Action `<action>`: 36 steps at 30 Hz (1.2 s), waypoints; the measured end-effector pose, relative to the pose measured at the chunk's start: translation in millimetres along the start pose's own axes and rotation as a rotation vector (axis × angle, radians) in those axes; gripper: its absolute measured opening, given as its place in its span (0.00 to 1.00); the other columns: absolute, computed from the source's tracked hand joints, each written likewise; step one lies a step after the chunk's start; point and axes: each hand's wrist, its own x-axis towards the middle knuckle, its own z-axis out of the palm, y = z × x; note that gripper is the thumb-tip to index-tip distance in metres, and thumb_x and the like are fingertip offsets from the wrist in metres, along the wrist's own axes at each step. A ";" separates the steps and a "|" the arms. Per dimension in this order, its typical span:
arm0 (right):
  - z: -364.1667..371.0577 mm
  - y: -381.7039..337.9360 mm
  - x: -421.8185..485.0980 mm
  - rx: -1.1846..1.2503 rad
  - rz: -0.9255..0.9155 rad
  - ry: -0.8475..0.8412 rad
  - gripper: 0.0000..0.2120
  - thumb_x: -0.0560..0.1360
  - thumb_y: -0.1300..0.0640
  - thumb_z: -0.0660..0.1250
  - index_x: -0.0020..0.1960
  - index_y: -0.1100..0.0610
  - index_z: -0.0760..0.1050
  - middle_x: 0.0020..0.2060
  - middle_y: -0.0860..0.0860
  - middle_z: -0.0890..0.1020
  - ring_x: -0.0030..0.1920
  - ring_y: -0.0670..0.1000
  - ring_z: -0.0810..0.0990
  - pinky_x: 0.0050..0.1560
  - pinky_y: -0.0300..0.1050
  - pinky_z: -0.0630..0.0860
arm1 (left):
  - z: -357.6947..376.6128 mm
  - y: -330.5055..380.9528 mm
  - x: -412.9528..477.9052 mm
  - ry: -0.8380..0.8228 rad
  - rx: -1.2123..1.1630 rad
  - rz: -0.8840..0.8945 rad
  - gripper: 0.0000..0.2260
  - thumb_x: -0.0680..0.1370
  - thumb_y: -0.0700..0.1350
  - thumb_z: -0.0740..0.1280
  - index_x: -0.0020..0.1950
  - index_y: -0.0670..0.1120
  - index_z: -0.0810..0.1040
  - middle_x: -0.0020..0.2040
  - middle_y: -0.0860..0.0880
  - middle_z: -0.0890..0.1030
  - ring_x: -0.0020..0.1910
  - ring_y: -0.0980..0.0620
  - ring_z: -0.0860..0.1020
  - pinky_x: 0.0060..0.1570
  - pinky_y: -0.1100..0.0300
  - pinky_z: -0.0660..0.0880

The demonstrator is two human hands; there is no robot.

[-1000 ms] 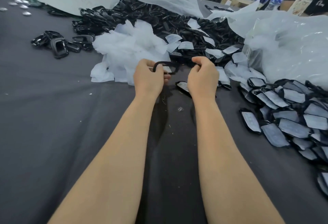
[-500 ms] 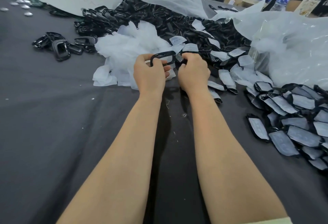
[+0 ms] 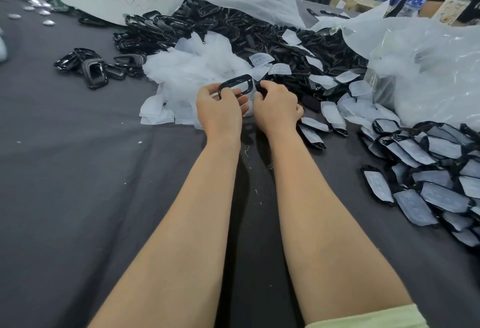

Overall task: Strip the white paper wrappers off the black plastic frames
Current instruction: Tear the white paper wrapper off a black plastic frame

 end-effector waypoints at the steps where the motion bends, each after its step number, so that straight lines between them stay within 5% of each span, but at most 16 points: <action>1: 0.2 -0.3 0.1 0.031 0.012 0.030 0.17 0.80 0.54 0.55 0.68 0.51 0.71 0.64 0.52 0.75 0.68 0.55 0.67 0.69 0.55 0.58 | 0.0 -0.9 0.1 0.000 0.004 -0.001 0.06 0.79 0.35 0.56 0.52 0.43 0.70 0.41 0.47 0.80 0.31 0.57 0.79 0.32 0.66 0.77; 7: -10.7 11.2 -10.6 0.538 0.015 0.268 0.05 0.77 0.63 0.62 0.52 0.60 0.72 0.43 0.49 0.77 0.49 0.53 0.77 0.53 0.40 0.71 | 1.7 -0.5 -2.2 -0.029 0.055 0.014 0.07 0.79 0.34 0.57 0.48 0.45 0.70 0.39 0.48 0.81 0.30 0.57 0.79 0.31 0.66 0.76; 10: -17.3 17.2 -20.3 0.814 0.075 0.194 0.09 0.75 0.66 0.64 0.52 0.57 0.68 0.44 0.51 0.78 0.46 0.55 0.81 0.55 0.52 0.77 | 1.2 -1.0 -7.8 -0.058 0.119 0.038 0.08 0.78 0.34 0.56 0.48 0.47 0.70 0.39 0.50 0.81 0.28 0.59 0.78 0.33 0.65 0.76; 13: -18.7 22.1 -29.7 0.938 0.076 0.148 0.12 0.76 0.66 0.64 0.57 0.59 0.69 0.45 0.52 0.79 0.38 0.46 0.81 0.47 0.43 0.80 | -2.3 -3.3 -14.0 -0.085 0.174 0.066 0.09 0.79 0.34 0.56 0.48 0.48 0.70 0.38 0.51 0.81 0.28 0.59 0.78 0.37 0.62 0.77; 16: -16.1 24.5 -37.3 0.988 0.074 0.093 0.10 0.77 0.66 0.62 0.58 0.57 0.70 0.48 0.55 0.78 0.32 0.43 0.80 0.42 0.40 0.80 | -7.5 -7.6 -17.4 -0.119 0.204 0.067 0.09 0.79 0.35 0.57 0.50 0.49 0.71 0.39 0.51 0.81 0.29 0.59 0.78 0.39 0.61 0.78; 24: -15.8 23.2 -41.1 1.057 0.119 0.172 0.07 0.78 0.64 0.64 0.46 0.53 0.74 0.38 0.50 0.81 0.36 0.46 0.80 0.40 0.40 0.79 | -11.2 -6.2 -12.1 -0.195 0.231 0.023 0.08 0.80 0.36 0.57 0.51 0.49 0.70 0.43 0.49 0.82 0.31 0.60 0.80 0.35 0.66 0.77; 30: -17.5 18.3 -42.8 1.187 0.118 0.070 0.07 0.81 0.66 0.57 0.51 0.56 0.70 0.44 0.54 0.77 0.31 0.46 0.82 0.32 0.36 0.78 | -11.2 -5.1 -12.1 -0.189 0.250 0.028 0.08 0.80 0.37 0.58 0.53 0.49 0.71 0.44 0.49 0.82 0.34 0.58 0.81 0.34 0.66 0.76; 36: -13.9 19.7 -40.8 1.091 0.095 0.072 0.12 0.78 0.68 0.62 0.60 0.61 0.70 0.47 0.56 0.76 0.34 0.44 0.79 0.38 0.34 0.78 | -9.9 -3.9 -13.1 -0.182 0.252 0.022 0.08 0.80 0.37 0.57 0.54 0.48 0.71 0.44 0.49 0.82 0.35 0.56 0.80 0.35 0.65 0.76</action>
